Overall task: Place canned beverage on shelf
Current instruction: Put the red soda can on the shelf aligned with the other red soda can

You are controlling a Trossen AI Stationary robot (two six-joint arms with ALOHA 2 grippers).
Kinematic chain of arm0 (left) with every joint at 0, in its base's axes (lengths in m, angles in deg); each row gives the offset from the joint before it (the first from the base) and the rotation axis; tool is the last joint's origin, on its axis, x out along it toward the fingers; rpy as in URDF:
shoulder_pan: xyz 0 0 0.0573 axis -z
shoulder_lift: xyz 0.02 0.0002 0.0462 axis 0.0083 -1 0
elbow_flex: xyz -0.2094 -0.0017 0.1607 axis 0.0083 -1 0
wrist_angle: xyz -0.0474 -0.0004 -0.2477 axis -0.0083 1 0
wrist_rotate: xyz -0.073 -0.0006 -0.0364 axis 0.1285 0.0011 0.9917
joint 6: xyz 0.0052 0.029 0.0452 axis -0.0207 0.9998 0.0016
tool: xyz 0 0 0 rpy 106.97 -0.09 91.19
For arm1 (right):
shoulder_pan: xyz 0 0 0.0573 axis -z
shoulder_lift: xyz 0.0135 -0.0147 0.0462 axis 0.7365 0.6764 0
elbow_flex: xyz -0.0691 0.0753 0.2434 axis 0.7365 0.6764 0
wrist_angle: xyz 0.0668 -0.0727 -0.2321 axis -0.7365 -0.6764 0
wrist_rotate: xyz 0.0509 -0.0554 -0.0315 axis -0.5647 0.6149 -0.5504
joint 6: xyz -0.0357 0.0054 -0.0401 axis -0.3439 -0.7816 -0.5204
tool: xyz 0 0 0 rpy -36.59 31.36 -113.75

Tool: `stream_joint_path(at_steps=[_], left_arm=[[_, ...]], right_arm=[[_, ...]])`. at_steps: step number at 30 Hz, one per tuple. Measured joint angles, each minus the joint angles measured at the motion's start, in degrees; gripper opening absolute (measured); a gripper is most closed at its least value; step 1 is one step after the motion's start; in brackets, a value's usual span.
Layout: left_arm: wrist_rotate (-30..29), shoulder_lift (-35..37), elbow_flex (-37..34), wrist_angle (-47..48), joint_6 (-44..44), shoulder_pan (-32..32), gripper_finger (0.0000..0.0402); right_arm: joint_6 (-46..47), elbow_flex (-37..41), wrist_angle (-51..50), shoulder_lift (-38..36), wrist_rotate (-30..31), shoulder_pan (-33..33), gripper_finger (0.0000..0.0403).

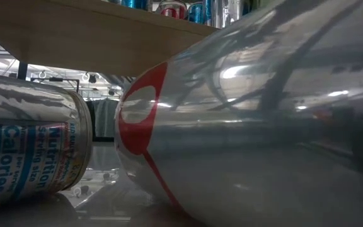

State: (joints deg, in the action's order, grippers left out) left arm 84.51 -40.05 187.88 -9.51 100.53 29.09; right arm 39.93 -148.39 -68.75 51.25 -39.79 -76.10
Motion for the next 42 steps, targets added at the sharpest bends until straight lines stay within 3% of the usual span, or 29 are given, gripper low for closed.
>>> stream_joint_path(at_steps=[6, 14, 30, 42], left_arm=[[0.0, -1.0, 0.0, 0.0, 0.0, 1.9, 0.0351], [-0.9, -1.9, 0.0, -0.1, 0.0, 2.6, 0.0351], [-0.1, -2.3, 0.0, -4.9, 2.2, 2.9, 0.0351], [-0.4, -4.2, 0.0, -8.1, 7.3, 4.4, 0.0351]], right_arm=[[-6.9, 0.0, 8.6, 0.0, -6.0, 3.5, 0.0296], [-7.1, 0.0, 11.4, 0.0, -15.0, 6.4, 0.0296], [-4.9, 0.0, 14.9, 0.0, -20.3, 7.4, 0.0296], [2.8, 0.0, 19.1, 0.1, -20.1, 7.5, 0.0296]])
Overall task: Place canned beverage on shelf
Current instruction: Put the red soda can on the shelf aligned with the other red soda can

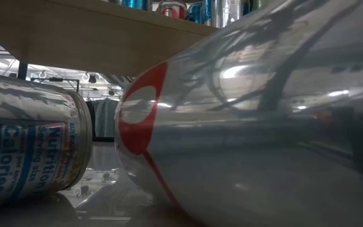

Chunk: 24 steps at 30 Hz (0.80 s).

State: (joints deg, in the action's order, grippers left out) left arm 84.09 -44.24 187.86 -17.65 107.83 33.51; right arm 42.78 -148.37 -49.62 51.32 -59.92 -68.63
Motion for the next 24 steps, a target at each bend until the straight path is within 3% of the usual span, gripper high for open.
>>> stream_joint_path(at_steps=[18, 24], left_arm=[[-0.2, -2.0, 0.0, -2.3, -4.3, 0.2, 0.0350], [-0.4, -2.0, 0.0, -2.1, -4.3, 0.4, 0.0318]], right_arm=[[2.2, 0.0, 0.1, 0.0, -0.1, 0.3, 0.0296], [2.2, 0.0, 0.0, 0.0, -0.1, 0.3, 0.0296]])
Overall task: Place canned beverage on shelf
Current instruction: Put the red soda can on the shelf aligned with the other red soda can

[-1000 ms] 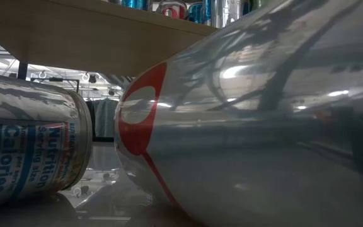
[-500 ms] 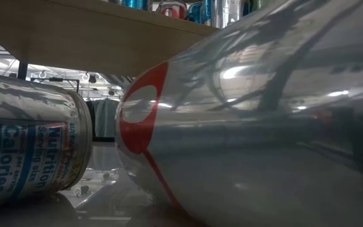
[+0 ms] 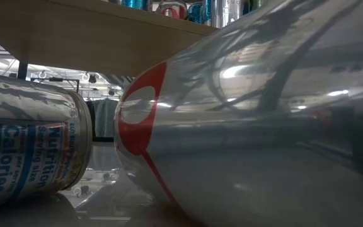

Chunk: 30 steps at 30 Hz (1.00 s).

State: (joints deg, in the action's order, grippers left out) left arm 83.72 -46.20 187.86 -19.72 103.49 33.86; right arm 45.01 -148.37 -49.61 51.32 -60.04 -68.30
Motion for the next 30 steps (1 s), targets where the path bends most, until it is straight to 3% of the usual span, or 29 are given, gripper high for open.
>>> stream_joint_path(at_steps=[6, 18, 30], left_arm=[[0.0, 0.0, 0.0, 0.0, -0.1, 0.0, 0.0282], [0.5, 0.0, 0.0, 1.1, -0.3, 0.1, 0.0285], [0.1, 0.0, -0.1, 6.6, -5.7, 0.1, 0.0284]], right_arm=[[0.0, 0.0, -0.1, 0.0, 0.0, 0.0, 0.0298], [-0.1, 0.0, -2.6, 0.0, -0.1, 0.0, 0.0357], [-4.4, -0.1, -12.9, -1.6, -1.4, -0.9, 0.0356]])
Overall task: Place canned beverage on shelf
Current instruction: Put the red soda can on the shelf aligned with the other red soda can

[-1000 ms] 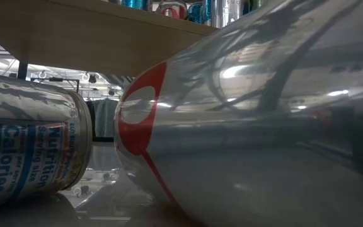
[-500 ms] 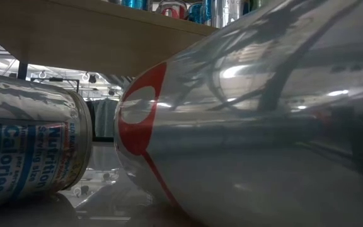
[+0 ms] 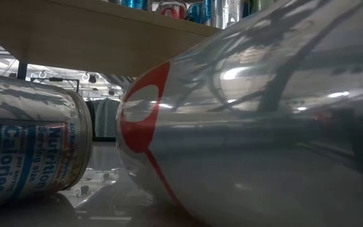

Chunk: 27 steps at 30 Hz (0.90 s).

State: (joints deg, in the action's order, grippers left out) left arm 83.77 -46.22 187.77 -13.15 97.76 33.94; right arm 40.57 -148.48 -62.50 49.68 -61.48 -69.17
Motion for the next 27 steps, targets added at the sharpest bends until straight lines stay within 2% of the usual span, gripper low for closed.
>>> stream_joint_path(at_steps=[8, 16, 27], left_arm=[[-1.9, 0.0, 0.1, 8.9, -7.4, 0.0, 0.0284], [-5.7, 0.0, 0.1, 18.3, -11.9, -0.1, 0.0284], [-5.4, -0.5, 0.1, 27.2, -15.2, -1.6, 0.0284]], right_arm=[[-1.0, -0.1, -7.3, -1.6, 1.6, 0.0, 0.0356], [-1.9, 0.0, -8.1, -1.8, 2.5, 0.0, 0.0356], [-1.9, 0.0, -8.1, -1.8, 4.6, 0.0, 0.0356]])
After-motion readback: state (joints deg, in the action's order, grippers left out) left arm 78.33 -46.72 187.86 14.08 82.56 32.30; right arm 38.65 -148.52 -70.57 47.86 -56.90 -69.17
